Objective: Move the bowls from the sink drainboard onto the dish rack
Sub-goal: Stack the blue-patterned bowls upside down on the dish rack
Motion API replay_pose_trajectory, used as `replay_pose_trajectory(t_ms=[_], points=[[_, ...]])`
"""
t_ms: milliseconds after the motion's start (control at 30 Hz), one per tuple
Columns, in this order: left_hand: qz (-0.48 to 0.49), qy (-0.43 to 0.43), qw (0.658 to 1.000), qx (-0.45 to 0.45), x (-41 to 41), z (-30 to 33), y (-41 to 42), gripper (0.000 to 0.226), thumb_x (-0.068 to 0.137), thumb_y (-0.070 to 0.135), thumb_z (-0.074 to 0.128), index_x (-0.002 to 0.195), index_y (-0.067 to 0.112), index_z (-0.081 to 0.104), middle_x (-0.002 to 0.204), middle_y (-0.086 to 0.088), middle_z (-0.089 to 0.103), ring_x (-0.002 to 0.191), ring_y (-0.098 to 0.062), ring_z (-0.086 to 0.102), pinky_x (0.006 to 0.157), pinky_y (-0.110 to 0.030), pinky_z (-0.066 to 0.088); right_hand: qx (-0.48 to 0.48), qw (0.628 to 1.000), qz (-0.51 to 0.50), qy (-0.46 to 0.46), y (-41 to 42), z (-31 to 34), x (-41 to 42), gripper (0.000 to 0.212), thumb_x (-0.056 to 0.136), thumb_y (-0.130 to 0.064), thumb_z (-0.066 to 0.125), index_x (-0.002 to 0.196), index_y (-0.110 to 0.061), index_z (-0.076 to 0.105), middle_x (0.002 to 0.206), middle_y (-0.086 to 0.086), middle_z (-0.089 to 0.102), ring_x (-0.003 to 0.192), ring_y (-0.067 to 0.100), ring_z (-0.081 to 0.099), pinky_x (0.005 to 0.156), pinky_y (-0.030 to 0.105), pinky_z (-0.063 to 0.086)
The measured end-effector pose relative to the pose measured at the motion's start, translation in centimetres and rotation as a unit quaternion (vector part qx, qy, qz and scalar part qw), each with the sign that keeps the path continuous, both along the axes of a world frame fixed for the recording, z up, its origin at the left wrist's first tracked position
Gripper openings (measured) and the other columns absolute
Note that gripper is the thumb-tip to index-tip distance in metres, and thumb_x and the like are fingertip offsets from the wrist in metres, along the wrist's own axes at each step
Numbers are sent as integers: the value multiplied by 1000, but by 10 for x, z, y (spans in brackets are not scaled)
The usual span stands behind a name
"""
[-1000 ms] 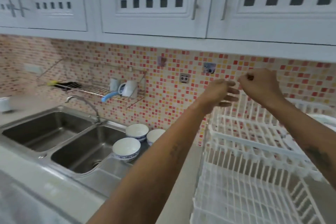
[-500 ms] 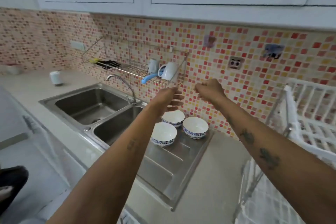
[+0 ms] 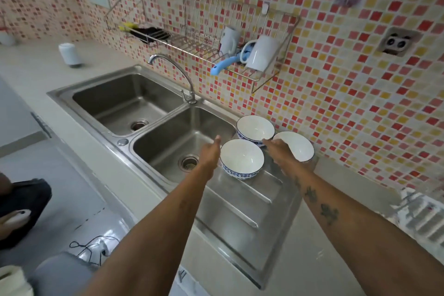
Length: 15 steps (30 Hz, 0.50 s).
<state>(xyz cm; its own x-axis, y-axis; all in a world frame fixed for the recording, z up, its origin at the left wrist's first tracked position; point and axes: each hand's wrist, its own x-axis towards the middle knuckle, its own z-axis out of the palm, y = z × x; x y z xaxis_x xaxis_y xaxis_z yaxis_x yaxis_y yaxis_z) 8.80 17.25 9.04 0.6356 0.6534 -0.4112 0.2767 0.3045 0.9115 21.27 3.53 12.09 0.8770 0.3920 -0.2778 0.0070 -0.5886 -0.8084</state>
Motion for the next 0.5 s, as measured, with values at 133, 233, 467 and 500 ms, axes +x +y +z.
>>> replay_pose_trajectory(t_ms=[133, 233, 467, 500], points=[[35, -6, 999, 33, 14, -21, 14, 44, 99, 39, 46, 61, 17, 43, 82, -10, 49, 83, -20, 45, 77, -33, 37, 43, 998, -24, 45, 9, -35, 9, 32, 92, -25, 52, 106, 3, 59, 80, 25, 51, 79, 35, 53, 63, 30, 37], [31, -25, 998, 52, 27, -34, 21, 43, 99, 35, 47, 62, 14, 44, 69, -9, 44, 66, -16, 38, 67, -30, 32, 73, 993, -63, 72, 16, -48, 12, 37, 95, -18, 49, 129, -3, 51, 130, 22, 57, 120, 36, 52, 90, 39, 42], [30, -23, 999, -17, 53, -79, 18, 64, 83, 60, 46, 104, 3, 67, 104, -11, 71, 100, -29, 67, 79, -36, 49, 104, 983, -96, 118, 36, -77, 26, 37, 100, -20, 41, 129, -2, 53, 127, 14, 56, 115, 30, 51, 95, 41, 41], [33, -28, 999, -30, 52, -77, 16, 57, 89, 54, 46, 110, 4, 65, 109, -8, 69, 104, -29, 65, 81, -34, 47, 108, 983, -94, 118, 38, -81, 26, 36, 100, -20, 40, 128, -3, 54, 126, 13, 57, 112, 29, 52, 97, 43, 42]])
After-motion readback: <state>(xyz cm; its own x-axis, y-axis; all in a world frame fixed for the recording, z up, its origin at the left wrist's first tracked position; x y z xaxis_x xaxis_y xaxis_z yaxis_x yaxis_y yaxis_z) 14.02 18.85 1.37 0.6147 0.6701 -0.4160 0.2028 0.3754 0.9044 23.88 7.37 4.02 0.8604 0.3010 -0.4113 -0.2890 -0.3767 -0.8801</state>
